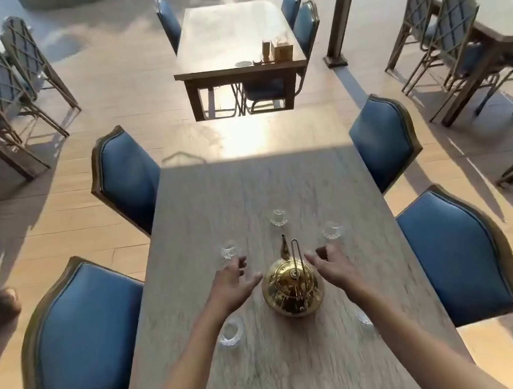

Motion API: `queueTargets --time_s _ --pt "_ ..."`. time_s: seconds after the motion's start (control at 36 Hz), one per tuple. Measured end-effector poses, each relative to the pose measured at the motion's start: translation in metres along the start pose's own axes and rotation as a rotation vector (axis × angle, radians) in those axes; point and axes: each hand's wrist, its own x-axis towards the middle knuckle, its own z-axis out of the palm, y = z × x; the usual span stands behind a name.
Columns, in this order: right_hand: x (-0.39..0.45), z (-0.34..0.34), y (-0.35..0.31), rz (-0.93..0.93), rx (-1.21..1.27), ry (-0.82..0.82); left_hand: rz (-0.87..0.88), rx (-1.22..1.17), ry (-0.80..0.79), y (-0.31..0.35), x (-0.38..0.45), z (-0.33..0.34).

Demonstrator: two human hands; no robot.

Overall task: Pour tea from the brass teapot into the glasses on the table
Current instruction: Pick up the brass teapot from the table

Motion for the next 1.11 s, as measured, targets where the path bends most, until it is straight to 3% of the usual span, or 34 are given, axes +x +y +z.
queueTargets --time_s 0.36,0.69,1.11 --pt "0.011 0.044 0.009 0.161 0.481 -0.105 -0.066 -0.049 -0.132 -0.031 -0.008 0.056" --pt "0.025 0.061 0.002 0.146 0.457 -0.102 -0.070 -0.073 -0.211 -0.050 -0.009 0.079" --pt "0.022 0.066 -0.003 0.105 0.517 -0.050 -0.134 -0.155 -0.197 -0.042 0.013 0.083"
